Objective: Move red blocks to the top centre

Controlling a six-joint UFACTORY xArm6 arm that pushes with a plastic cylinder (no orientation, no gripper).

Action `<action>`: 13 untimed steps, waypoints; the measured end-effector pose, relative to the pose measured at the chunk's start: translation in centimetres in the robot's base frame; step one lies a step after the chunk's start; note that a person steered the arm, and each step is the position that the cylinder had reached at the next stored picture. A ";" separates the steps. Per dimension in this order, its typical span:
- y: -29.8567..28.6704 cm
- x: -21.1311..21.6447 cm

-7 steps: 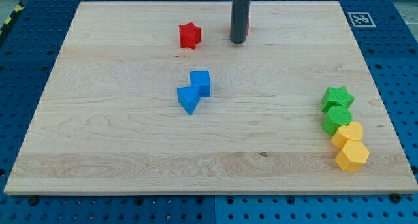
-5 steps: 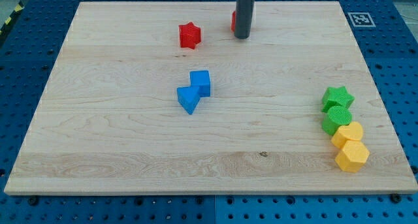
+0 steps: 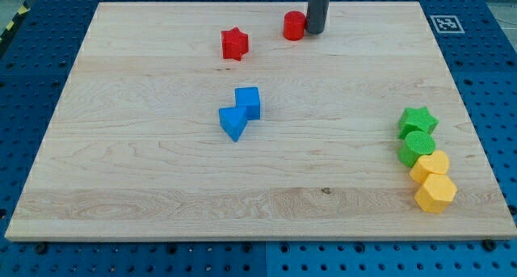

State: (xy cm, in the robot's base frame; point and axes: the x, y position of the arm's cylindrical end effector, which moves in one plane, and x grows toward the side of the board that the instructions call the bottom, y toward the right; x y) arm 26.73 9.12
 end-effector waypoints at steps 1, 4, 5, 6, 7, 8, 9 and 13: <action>0.0 0.0; 0.0 8.5; -0.6 11.2; -4.2 12.3; -11.1 12.1; -16.0 9.3; -15.6 7.5; -16.0 5.0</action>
State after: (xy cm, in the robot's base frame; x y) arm 31.68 -6.85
